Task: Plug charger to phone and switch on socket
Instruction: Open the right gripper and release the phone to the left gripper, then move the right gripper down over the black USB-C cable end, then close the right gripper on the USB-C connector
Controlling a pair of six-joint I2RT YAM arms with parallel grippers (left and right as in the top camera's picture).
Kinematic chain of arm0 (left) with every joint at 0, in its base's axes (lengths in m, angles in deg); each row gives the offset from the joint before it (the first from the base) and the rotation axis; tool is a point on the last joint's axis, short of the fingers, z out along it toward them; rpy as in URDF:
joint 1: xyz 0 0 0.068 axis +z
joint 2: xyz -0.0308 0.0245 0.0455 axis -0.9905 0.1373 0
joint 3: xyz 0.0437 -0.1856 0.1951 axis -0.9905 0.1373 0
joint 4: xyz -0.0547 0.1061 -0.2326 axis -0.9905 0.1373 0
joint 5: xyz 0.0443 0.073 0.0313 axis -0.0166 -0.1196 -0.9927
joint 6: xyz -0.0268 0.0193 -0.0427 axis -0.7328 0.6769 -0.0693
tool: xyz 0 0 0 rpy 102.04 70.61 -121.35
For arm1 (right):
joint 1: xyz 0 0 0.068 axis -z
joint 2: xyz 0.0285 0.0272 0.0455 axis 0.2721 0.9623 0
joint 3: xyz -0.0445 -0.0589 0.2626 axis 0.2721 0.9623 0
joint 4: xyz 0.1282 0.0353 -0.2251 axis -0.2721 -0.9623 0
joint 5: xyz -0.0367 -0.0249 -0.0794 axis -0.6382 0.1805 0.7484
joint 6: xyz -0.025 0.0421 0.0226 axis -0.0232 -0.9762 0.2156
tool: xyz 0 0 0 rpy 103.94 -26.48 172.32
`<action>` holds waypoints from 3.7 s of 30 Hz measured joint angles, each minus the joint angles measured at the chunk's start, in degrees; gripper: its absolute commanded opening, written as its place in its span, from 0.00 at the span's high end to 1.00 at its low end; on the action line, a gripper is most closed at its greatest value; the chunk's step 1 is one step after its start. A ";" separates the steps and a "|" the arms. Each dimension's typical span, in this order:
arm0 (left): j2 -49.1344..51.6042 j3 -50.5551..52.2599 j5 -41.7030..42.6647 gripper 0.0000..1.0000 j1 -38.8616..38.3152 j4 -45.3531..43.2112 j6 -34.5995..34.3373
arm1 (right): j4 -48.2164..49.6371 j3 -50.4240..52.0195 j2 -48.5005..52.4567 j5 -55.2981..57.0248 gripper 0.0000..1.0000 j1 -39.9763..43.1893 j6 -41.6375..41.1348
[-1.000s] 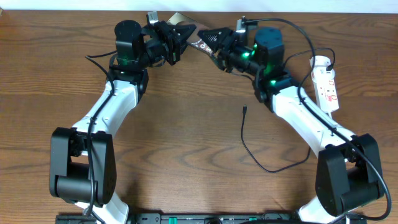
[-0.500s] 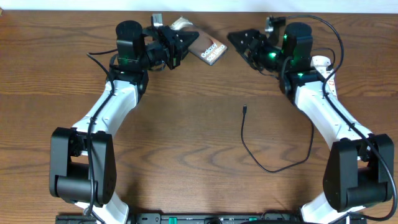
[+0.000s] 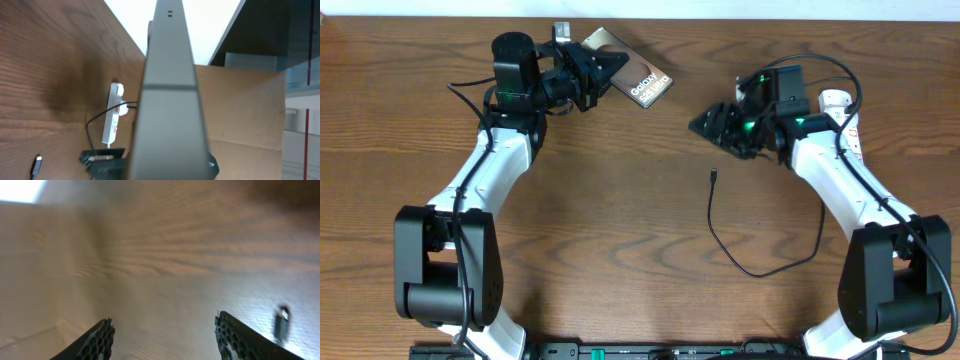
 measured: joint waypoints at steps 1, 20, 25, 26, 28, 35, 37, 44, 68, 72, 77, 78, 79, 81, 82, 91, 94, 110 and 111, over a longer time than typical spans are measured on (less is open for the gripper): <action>0.00 0.00 0.28 0.93 0.00 -0.04 0.02 | -2.05 -0.22 0.00 1.11 0.38 -0.57 0.83; 0.00 0.00 1.95 0.93 -0.02 -0.04 0.66 | -19.93 -5.35 2.89 20.65 0.64 -7.78 3.23; 0.00 0.00 2.03 0.93 -0.02 -0.02 0.66 | -20.37 -5.33 7.76 21.49 0.66 -7.78 3.06; 0.00 0.00 2.05 0.93 -0.02 -0.04 0.66 | -20.39 -5.33 8.37 21.53 0.66 -7.78 3.06; 0.00 0.00 2.14 0.93 -0.02 -0.04 0.66 | -20.46 -5.33 9.14 21.57 0.66 -7.78 3.06; 0.00 0.00 2.19 0.93 -0.02 -0.02 0.66 | -20.52 -5.33 9.22 22.97 0.65 -7.78 3.08; 0.00 0.00 2.19 0.93 -0.02 -0.04 0.66 | -20.61 -5.33 9.22 23.32 0.65 -7.78 3.08; 0.00 0.00 2.21 0.93 -0.02 -0.02 0.66 | -21.07 -5.33 9.22 25.00 0.68 -7.78 3.23; 0.00 0.00 3.08 0.93 -0.02 0.22 0.87 | -16.55 -6.03 14.58 25.83 0.99 -8.92 8.59; 0.00 0.00 3.13 0.93 -0.02 0.20 0.87 | -16.31 -6.05 14.58 25.59 0.99 -8.92 9.73; 0.00 0.00 3.26 0.93 -0.02 0.20 0.87 | -15.74 -6.05 14.56 25.27 0.99 -8.85 15.19; 0.00 0.00 3.26 0.93 -0.02 0.20 0.87 | -15.74 -6.05 14.51 25.18 0.99 -8.83 16.55; 0.00 0.00 3.26 0.93 -0.02 0.20 0.87 | -15.69 -6.05 14.45 25.16 0.99 -8.83 17.86; 0.00 0.00 3.26 0.93 -0.02 0.20 0.87 | -15.15 -6.03 14.25 25.18 0.99 -8.79 20.37; 0.00 0.00 3.26 0.93 -0.02 0.20 0.87 | -14.80 -6.03 13.99 25.38 0.99 -8.79 21.35; 0.00 0.00 3.26 0.93 -0.02 0.20 0.87 | -14.43 -6.03 10.14 32.15 0.99 -8.96 24.83; 0.00 0.00 3.26 0.93 -0.02 0.22 0.87 | -14.97 -6.03 10.19 34.01 0.99 -9.60 25.18; 0.00 0.00 3.28 0.93 -0.02 0.20 0.87 | -20.00 -6.27 14.12 33.59 0.99 -12.07 22.53; 0.00 0.00 3.28 0.93 -0.02 0.20 0.87 | -20.94 -6.34 14.14 33.24 0.99 -12.07 22.27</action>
